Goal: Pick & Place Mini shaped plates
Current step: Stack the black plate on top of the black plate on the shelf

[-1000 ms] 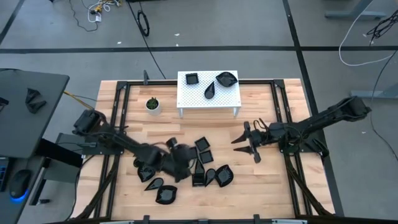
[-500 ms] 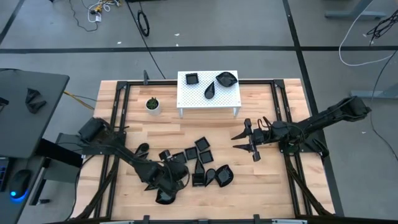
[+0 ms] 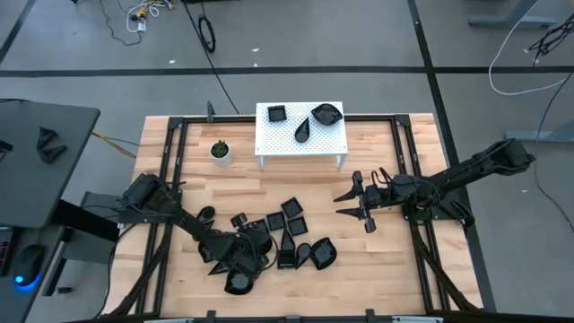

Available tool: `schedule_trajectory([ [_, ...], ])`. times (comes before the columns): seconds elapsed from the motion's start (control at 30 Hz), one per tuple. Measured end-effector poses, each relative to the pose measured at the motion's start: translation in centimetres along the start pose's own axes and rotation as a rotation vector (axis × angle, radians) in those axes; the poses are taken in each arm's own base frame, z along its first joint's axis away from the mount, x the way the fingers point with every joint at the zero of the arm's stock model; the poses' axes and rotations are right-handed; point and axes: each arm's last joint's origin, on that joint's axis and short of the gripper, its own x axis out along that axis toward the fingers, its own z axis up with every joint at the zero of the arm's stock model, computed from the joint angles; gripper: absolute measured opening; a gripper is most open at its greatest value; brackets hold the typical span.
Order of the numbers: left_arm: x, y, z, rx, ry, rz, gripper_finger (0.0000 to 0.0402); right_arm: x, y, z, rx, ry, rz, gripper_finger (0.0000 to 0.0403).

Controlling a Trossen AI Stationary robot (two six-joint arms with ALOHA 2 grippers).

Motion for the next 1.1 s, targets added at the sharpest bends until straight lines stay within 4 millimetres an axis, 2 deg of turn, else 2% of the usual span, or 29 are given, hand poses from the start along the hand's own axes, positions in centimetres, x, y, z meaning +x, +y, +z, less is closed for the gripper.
schedule_trajectory([
  [0.3,0.21,0.14,0.08,0.001,0.039,-0.017,0.0088,0.0,0.0,0.0,0.0,0.0,0.0,0.0151],
  [0.63,0.36,0.35,0.21,0.011,0.063,-0.022,0.0023,0.0,0.0,-0.01,-0.002,0.002,-0.001,0.0151],
  [0.8,0.18,0.37,0.3,0.012,0.077,-0.039,0.0016,0.0,0.0,-0.01,-0.002,0.002,-0.001,0.0151],
  [1.1,-0.3,0.58,0.61,0.004,0.077,-0.048,0.0036,0.0,-0.03,-0.04,0.0,0.003,-0.009,0.0151],
])
